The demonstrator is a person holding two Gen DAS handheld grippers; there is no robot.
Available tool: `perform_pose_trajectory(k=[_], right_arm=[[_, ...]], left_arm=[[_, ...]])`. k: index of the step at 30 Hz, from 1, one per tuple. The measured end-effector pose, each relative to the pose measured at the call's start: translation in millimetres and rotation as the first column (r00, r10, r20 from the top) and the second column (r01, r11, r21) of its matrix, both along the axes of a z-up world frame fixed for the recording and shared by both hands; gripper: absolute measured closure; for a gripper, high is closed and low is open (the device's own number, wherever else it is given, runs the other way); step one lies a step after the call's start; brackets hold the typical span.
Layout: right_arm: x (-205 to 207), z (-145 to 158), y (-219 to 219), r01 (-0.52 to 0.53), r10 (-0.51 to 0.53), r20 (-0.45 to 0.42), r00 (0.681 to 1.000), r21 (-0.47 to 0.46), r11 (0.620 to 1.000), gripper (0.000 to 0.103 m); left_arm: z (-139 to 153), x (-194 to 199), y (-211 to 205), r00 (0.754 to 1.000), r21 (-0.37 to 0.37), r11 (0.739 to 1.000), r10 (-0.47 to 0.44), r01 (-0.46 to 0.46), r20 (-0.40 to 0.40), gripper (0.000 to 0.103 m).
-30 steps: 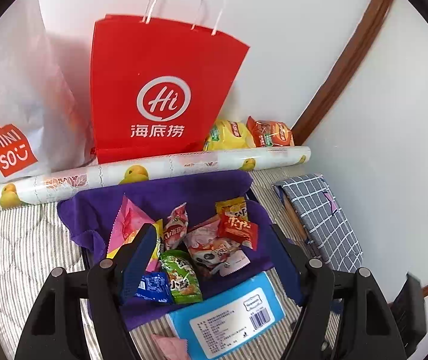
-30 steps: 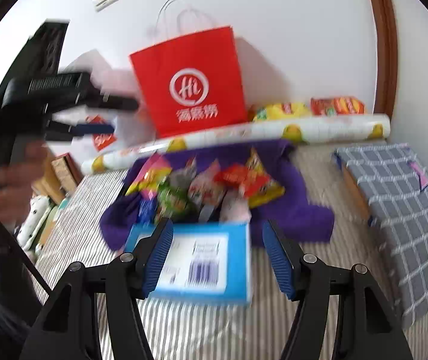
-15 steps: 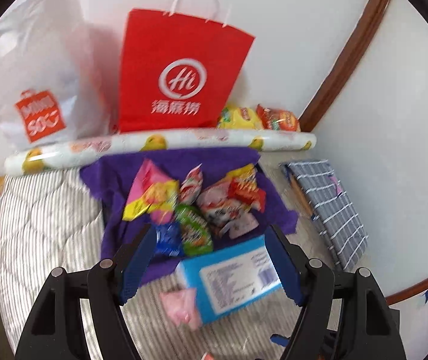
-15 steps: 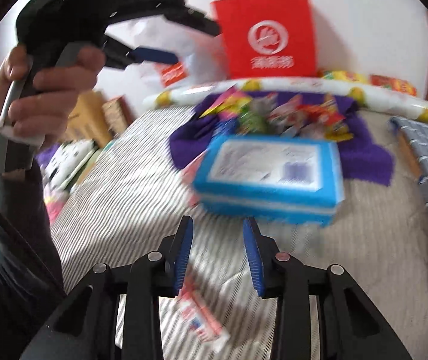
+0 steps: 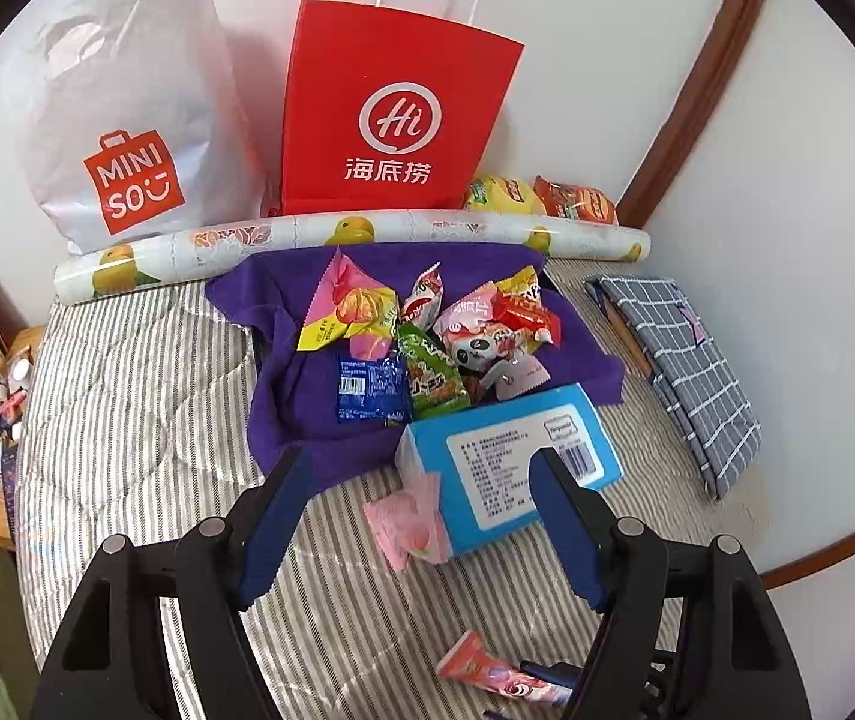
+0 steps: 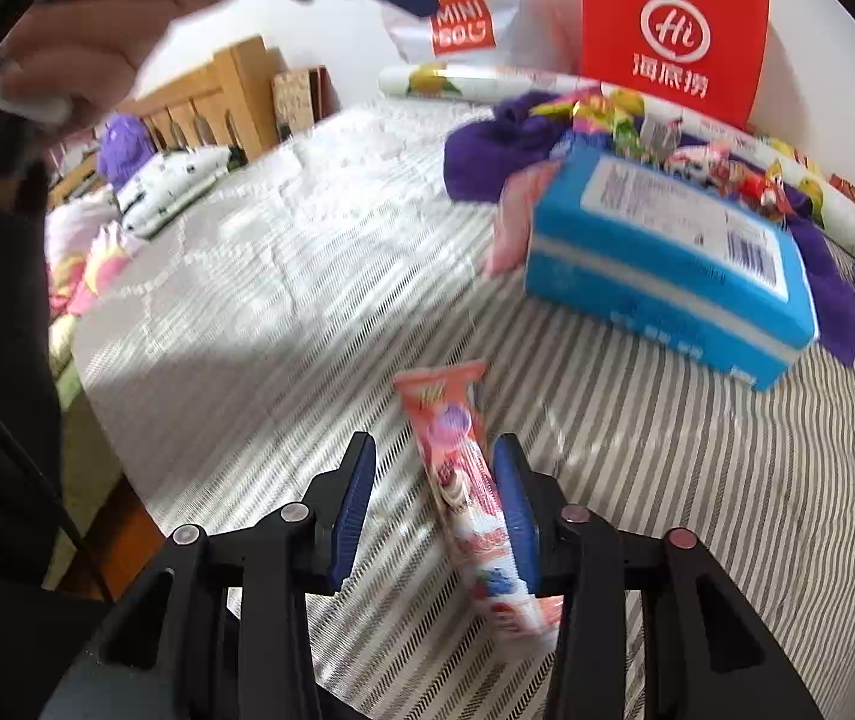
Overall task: Organize snacks
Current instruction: 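Move both open tools back toward the pink tube snack and peach packet, then grasp the pink tube snack with the right tool while the left tool grasps the pink peach packet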
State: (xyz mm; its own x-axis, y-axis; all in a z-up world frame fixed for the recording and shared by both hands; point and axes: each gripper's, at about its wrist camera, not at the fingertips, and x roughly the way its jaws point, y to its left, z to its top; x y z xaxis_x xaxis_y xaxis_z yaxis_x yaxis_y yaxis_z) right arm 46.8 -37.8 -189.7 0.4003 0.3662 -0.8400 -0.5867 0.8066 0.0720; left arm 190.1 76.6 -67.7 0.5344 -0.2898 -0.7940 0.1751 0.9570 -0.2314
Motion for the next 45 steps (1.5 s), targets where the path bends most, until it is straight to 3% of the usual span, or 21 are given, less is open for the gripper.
perform_pose_trajectory(k=[1,6,14,21,28,36,38,40,43,45], right_arm=[[-2.3,-2.3,0.3,-0.002,0.002,-0.001,1.0,-0.011,1.0,0.076],[-11.1,-8.1,-5.8,0.011,-0.01,0.039,0.999,-0.014,1.0,0.085],[6.0,13.9,-56.5,0.19,-0.195,0.109,0.975,0.06,0.98,0.085],[35.0,12.6,-117.3,0.393,-0.403,0.095,0.91,0.111,0.913,0.085],[43.1,4.5,-135.8,0.442,-0.451,0.067,0.89,0.115,0.89,0.085],[49.6,-2.9,-146.0,0.464,-0.471,0.05,0.881,0.112,0.879,0.085],[51.4,-4.9,-146.2,0.466,-0.472,0.045,0.88,0.109,0.878,0.085],[53.6,-7.1,-146.5,0.468,-0.474,0.038,0.88,0.107,0.877,0.085],[54.2,-8.5,-145.8,0.469,-0.475,0.036,0.879,0.103,0.877,0.085],[54.7,-9.3,-146.0,0.472,-0.477,0.036,0.878,0.102,0.876,0.085]], left_arm=[[-0.1,-1.9,-1.0,1.0,0.008,1.0,-0.002,0.002,0.004,0.03],[-4.2,-10.1,-3.5,1.0,0.043,0.999,-0.017,0.016,0.017,0.03],[-49.0,-13.2,16.0,0.999,0.108,0.994,0.007,-0.003,-0.036,0.03],[-96.1,-20.2,13.5,0.997,0.158,0.986,-0.052,0.061,-0.059,0.03],[-113.7,-16.3,-13.1,0.988,0.228,0.962,-0.148,0.152,-0.032,0.03],[-125.4,-1.8,-23.9,0.986,0.238,0.959,-0.164,0.156,0.012,0.032],[-129.8,2.5,-24.9,0.986,0.232,0.959,-0.169,0.162,0.012,0.038],[-133.5,5.8,-24.1,0.982,0.182,0.966,-0.187,0.185,-0.009,0.06],[-133.2,4.9,-24.5,0.979,0.139,0.969,-0.205,0.205,-0.014,0.078],[-131.4,2.6,-23.9,0.978,0.127,0.97,-0.208,0.209,-0.017,0.079]])
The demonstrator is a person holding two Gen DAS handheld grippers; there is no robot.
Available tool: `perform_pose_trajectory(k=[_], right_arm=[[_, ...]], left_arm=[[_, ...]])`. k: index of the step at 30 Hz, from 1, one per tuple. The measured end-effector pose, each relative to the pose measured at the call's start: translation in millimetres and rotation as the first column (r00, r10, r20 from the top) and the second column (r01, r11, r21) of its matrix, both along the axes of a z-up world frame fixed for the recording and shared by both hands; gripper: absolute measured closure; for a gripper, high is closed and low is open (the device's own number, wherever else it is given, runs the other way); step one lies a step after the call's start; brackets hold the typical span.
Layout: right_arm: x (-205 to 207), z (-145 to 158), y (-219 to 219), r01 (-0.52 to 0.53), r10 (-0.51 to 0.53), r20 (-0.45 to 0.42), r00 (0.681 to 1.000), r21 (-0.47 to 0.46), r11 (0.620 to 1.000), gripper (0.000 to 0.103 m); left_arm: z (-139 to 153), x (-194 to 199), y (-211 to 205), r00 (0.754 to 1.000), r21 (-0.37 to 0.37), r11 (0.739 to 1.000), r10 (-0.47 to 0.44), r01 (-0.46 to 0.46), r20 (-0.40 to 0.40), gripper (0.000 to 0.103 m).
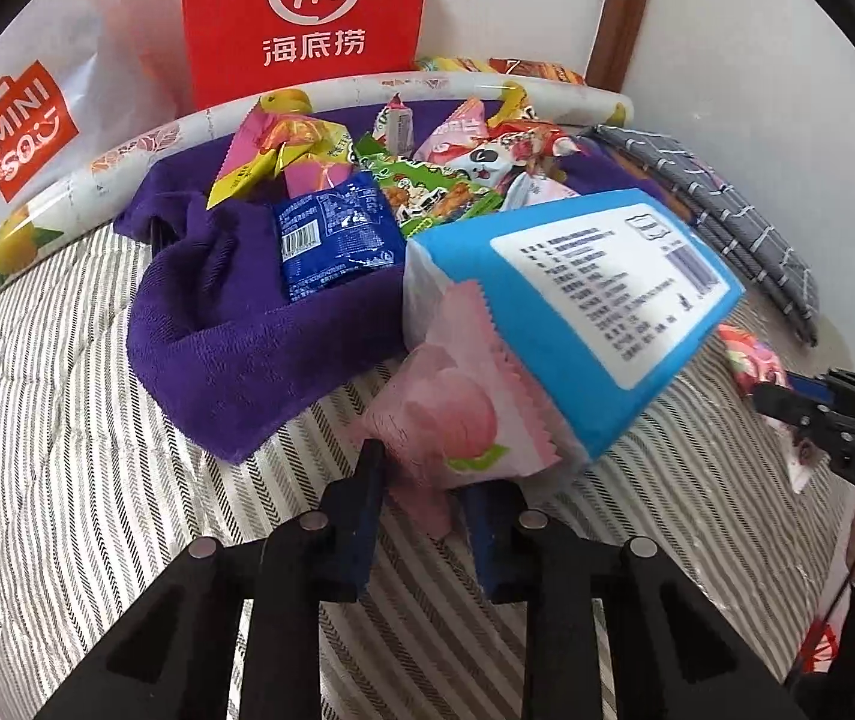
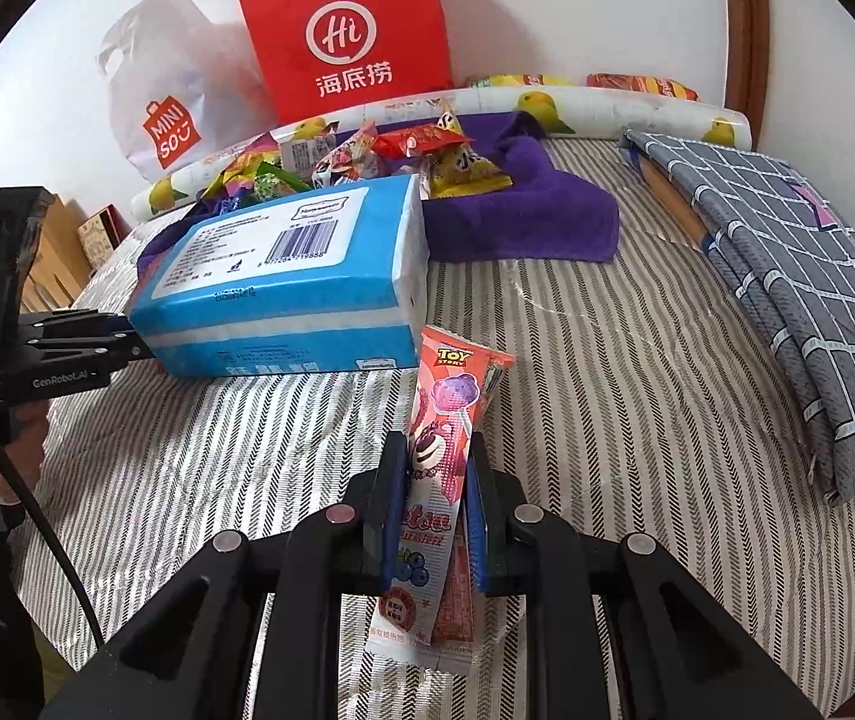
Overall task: Organize snacks
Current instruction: 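Grasp the pink tube snack with the right tool while the left tool grasps the pink peach packet, then carry both held snacks up and over the purple towel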
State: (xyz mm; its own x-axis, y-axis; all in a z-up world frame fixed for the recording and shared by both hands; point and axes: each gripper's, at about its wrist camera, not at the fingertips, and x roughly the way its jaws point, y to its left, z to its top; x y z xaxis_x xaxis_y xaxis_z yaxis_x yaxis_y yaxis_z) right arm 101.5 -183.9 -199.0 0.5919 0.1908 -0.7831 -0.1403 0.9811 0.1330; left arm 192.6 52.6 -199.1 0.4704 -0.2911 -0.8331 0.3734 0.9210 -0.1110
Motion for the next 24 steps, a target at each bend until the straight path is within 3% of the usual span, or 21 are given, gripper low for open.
perform_pose_trajectory(k=[11,24], right_arm=[[-9.6,14.5,0.2,0.004,-0.004,0.031,1.0,0.016,1.0,0.085],[1.7,71.8,13.6,-0.045,0.037,0.124,0.992,0.06,0.997,0.085]], left_arm=[[19.6,-21.3,24.5,0.997,-0.044,0.996,0.077,-0.078,-0.016,0.08],[73.7,-27.4,14.9,0.996,-0.108,0.991,0.085,-0.083,0.02,0.08]])
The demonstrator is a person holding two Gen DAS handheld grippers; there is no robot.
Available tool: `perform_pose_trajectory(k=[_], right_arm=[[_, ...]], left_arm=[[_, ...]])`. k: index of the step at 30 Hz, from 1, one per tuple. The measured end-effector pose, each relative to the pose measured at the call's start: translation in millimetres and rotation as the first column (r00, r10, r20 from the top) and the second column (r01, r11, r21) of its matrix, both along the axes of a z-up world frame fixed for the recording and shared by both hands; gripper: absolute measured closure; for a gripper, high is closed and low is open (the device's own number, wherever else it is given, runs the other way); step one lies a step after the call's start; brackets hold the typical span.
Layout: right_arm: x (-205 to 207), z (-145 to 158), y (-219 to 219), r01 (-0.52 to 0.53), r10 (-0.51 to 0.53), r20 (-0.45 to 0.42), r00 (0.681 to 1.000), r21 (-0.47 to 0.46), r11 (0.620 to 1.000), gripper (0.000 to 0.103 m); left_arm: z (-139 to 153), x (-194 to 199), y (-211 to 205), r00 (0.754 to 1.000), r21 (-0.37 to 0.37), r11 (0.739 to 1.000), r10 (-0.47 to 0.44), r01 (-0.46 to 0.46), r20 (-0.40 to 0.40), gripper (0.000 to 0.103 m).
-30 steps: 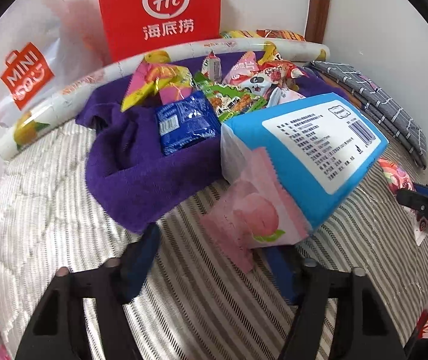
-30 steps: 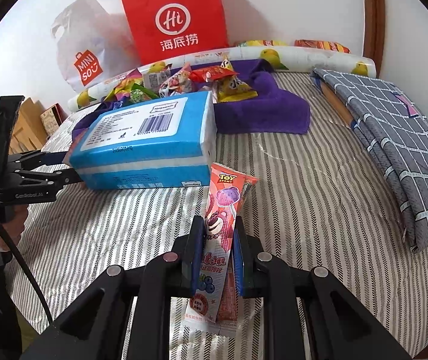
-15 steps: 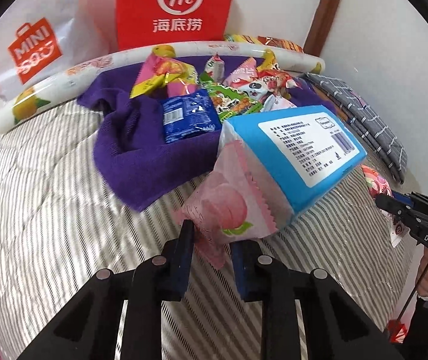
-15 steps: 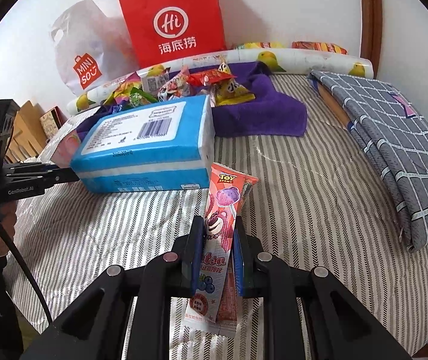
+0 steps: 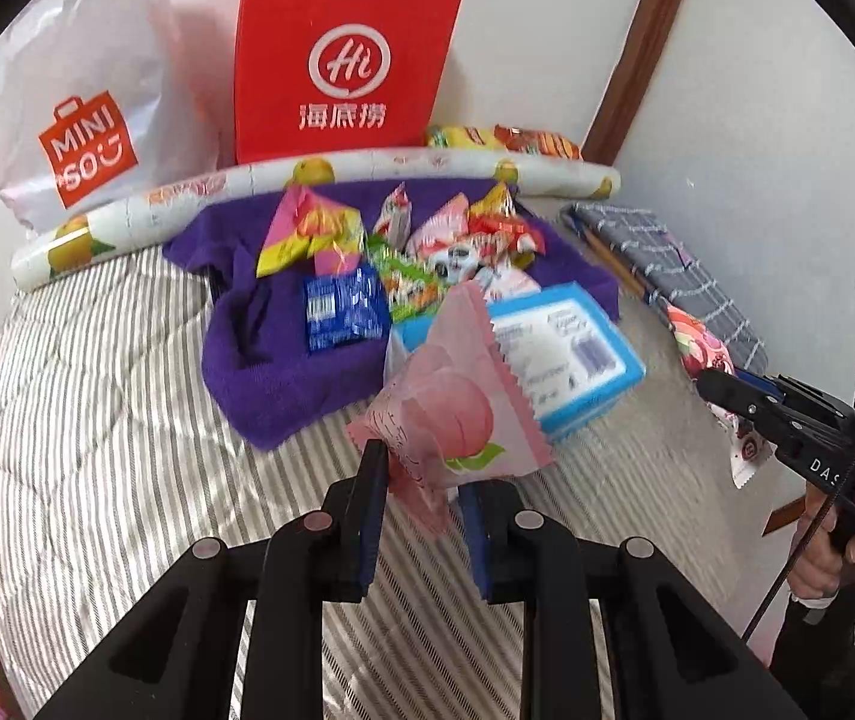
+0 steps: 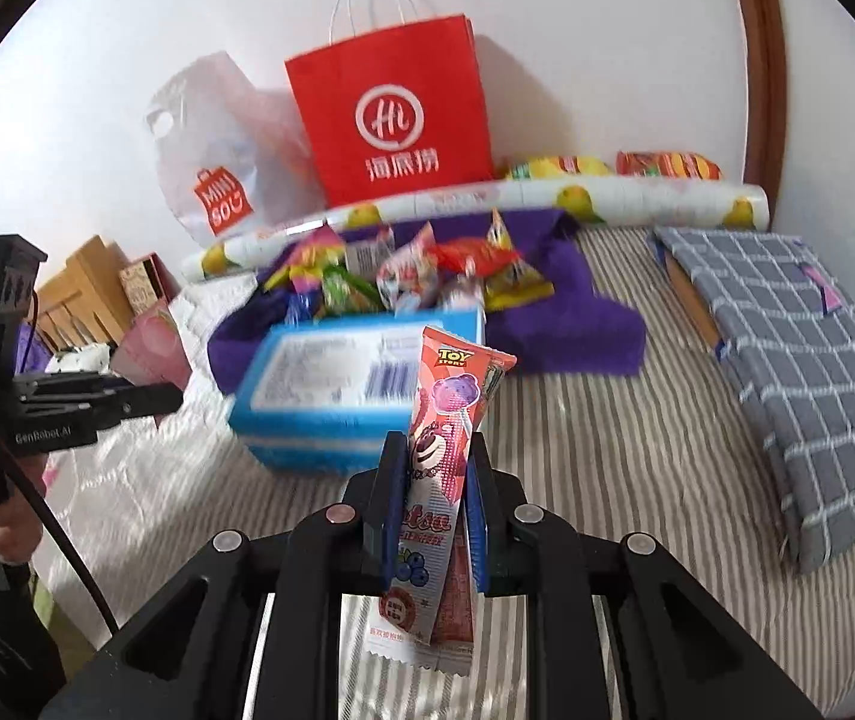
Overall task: Organize snacks
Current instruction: 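Carry both held snacks up and over the purple towel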
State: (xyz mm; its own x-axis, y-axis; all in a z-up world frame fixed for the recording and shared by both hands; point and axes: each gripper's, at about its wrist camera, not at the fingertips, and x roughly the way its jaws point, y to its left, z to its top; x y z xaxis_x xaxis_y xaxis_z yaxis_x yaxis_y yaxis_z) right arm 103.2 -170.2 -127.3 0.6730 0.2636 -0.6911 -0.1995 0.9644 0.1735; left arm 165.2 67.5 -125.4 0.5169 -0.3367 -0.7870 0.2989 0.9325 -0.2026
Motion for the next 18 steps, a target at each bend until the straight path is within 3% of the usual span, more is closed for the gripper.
perform_pose_trajectory(k=[9,18], right_arm=[[53.7,39.6,-7.1,0.031,-0.032,0.08,0.996,0.008,0.999,0.085],[125.1,45.2,-16.0,0.059,-0.059,0.078,0.995,-0.001,0.998,0.085]], left_arm=[[28.5,39.5,4.3,0.997,0.034,0.996,0.082,-0.082,0.017,0.08],[10.2,83.7,29.4,0.98,0.039,0.98,0.195,-0.193,-0.048,0.08]])
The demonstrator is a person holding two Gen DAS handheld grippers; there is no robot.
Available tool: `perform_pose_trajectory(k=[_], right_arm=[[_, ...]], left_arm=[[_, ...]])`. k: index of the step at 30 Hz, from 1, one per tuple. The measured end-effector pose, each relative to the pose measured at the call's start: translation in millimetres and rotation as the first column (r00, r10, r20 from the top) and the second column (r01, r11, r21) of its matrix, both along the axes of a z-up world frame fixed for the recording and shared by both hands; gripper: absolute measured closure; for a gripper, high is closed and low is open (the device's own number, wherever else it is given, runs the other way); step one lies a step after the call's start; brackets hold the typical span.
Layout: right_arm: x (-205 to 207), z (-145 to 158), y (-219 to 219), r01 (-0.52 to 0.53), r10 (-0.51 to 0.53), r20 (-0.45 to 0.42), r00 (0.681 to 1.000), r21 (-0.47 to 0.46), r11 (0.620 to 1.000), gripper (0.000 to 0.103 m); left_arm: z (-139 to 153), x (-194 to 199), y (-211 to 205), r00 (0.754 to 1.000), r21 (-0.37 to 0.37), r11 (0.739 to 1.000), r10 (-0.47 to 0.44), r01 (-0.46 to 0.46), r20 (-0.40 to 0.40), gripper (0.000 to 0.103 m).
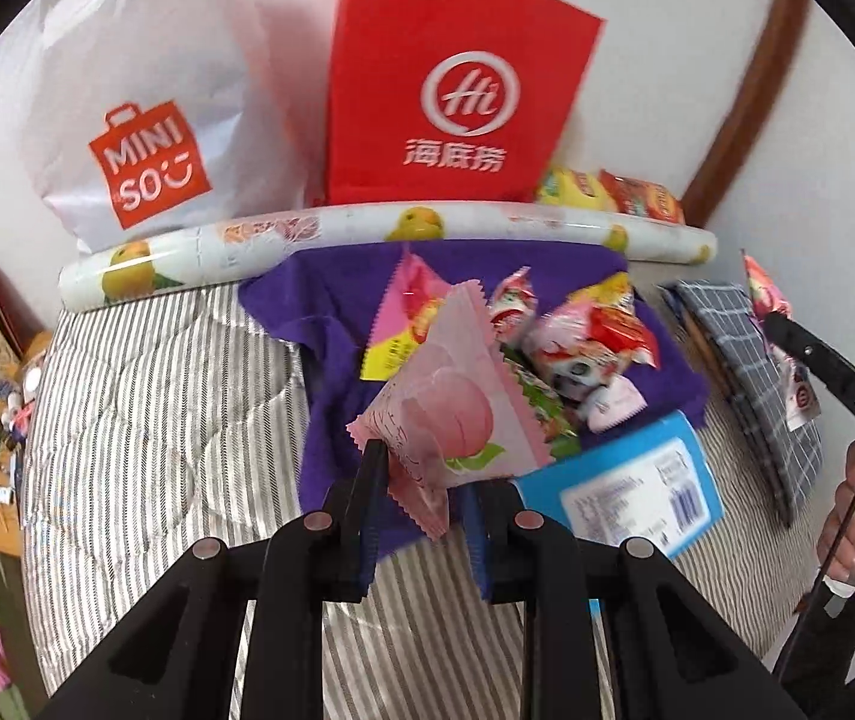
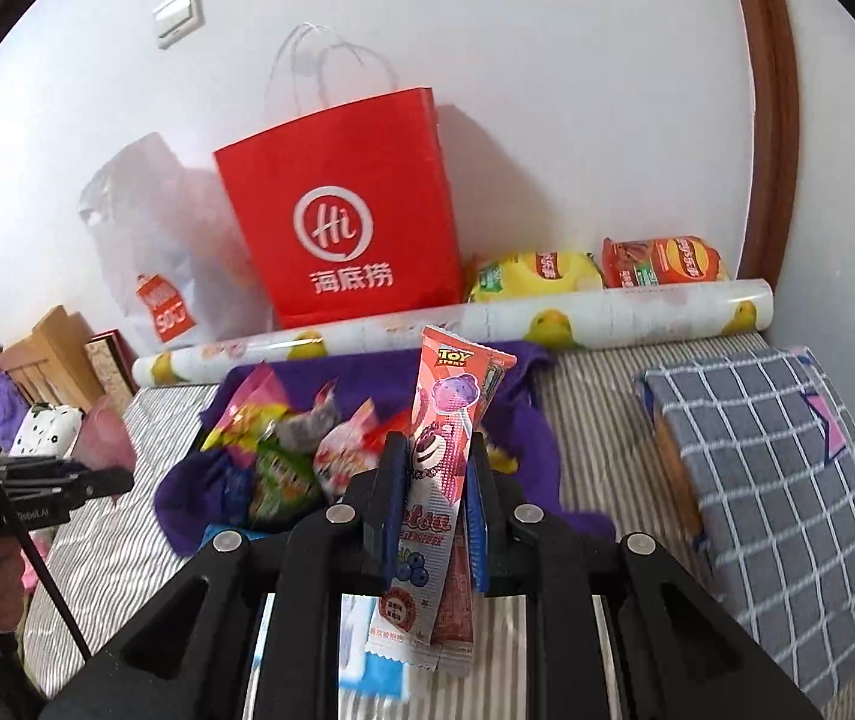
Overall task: Organize snacks
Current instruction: 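Carry both held snacks up and over the purple towel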
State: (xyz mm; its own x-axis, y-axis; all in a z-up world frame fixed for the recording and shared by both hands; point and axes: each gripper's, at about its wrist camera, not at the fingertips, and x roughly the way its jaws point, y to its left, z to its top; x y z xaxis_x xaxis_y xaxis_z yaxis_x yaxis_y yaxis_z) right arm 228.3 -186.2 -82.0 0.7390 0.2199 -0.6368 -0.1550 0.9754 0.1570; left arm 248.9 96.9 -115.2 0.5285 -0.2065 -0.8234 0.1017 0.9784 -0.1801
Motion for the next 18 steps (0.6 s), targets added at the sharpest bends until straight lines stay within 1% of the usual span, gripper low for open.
perform_pose_trajectory(k=[4,7,10,13,15,18], right_arm=[[26.1,-2.4,-1.6,0.003,-0.003,-0.005,1.0,-0.003,1.0,0.085],[46.4,-10.9,-1.3,0.012,-0.012,-0.017,1.0,-0.015,1.0,0.085],[64.0,-28.3,-1.0,0.018,-0.019,-0.048,0.999,-0.027,0.999,0.085],[76.5,-50.4,-1.9,0.02,-0.023,-0.087,0.996,-0.03,0.999,0.085],[81.6,-65.0,-3.2,0.018,-0.021,-0.116,0.993,-0.025,1.0,0.085],[82.8,-78.7,-1.7,0.007,-0.013,-0.141,0.99,-0.038,0.999,0.085]], left_arm=[[-10.8,19.3,4.8,0.999,-0.006,1.0,0.03,-0.03,-0.028,0.08],[-22.5,29.9,6.3,0.998,-0.006,0.999,0.043,-0.044,-0.054,0.08],[-34.1,37.9,6.6,0.996,-0.004,0.999,0.05,-0.051,-0.078,0.08],[-44.7,44.5,5.3,0.993,0.018,0.998,0.064,-0.062,-0.098,0.08],[-51.6,48.2,2.2,0.992,0.034,0.997,0.067,-0.064,-0.107,0.08],[-59.5,54.1,-2.3,0.991,0.042,0.997,0.063,-0.058,-0.122,0.08]])
